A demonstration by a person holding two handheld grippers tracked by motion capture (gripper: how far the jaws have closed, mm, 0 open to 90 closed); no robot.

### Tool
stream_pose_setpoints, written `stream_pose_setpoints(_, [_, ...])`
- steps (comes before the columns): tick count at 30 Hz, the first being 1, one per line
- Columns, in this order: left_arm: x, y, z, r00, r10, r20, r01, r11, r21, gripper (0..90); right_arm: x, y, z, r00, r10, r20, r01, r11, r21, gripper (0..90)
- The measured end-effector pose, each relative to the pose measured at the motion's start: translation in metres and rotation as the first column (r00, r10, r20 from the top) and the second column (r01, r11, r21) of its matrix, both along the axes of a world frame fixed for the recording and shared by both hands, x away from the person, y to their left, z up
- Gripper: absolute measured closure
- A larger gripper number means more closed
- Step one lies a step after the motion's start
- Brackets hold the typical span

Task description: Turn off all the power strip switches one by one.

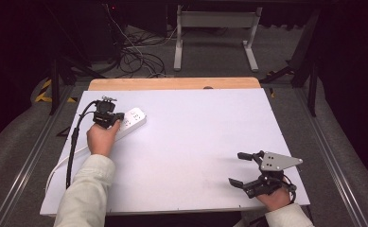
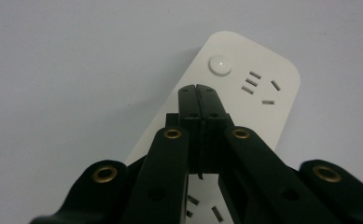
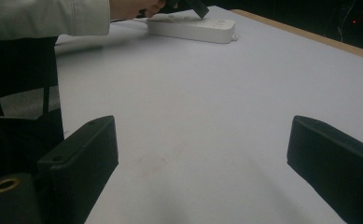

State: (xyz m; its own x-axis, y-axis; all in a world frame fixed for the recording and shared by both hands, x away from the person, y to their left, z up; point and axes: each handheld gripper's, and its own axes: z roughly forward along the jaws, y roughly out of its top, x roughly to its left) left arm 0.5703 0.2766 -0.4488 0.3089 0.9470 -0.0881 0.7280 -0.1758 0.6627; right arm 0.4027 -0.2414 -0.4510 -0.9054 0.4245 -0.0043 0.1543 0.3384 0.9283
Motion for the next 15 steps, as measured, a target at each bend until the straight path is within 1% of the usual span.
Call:
stream_pose_setpoints(1, [0.0002, -0.0002, 0.0, 1.0, 0.001, -0.001, -0.001, 1.0, -0.005, 90.0, -0.0002, -0.0004, 0.0003, 1.0, 0.002, -0.001, -0.002, 1.0, 0.004, 9.5])
stream_pose_setpoints(5, [0.0007, -0.0006, -0.0004, 1.0, 0.007, -0.004, -0.007, 1.0, 0.005, 90.0, -0.0001, -0.0008, 0.0002, 1.0, 0.003, -0.002, -0.003, 1.0, 0.007, 9.5])
stream_pose_setpoints(8, [0.0009, 0.0006, -0.001, 0.9999, 0.015, 0.0, -0.015, 0.9999, 0.002, 90.0, -0.0001, -0.0007, 0.0001, 1.0, 0.004, -0.002, -0.004, 1.0, 0.007, 9.5])
stream_pose_setpoints(13, [0.0008, 0.0002, -0.0024, 1.0, 0.008, 0.003, -0.008, 0.9999, 0.008, 90.0, 0.0, -0.0008, 0.0001, 1.0, 0.004, -0.004, -0.004, 1.0, 0.01, 9.4])
stream_pose_setpoints(15, [0.0011, -0.0008, -0.0033, 0.9999, 0.009, 0.011, -0.009, 0.9999, 0.013, 90.0, 0.0, -0.0007, 0.0001, 1.0, 0.004, -0.004, -0.004, 1.0, 0.009, 9.4])
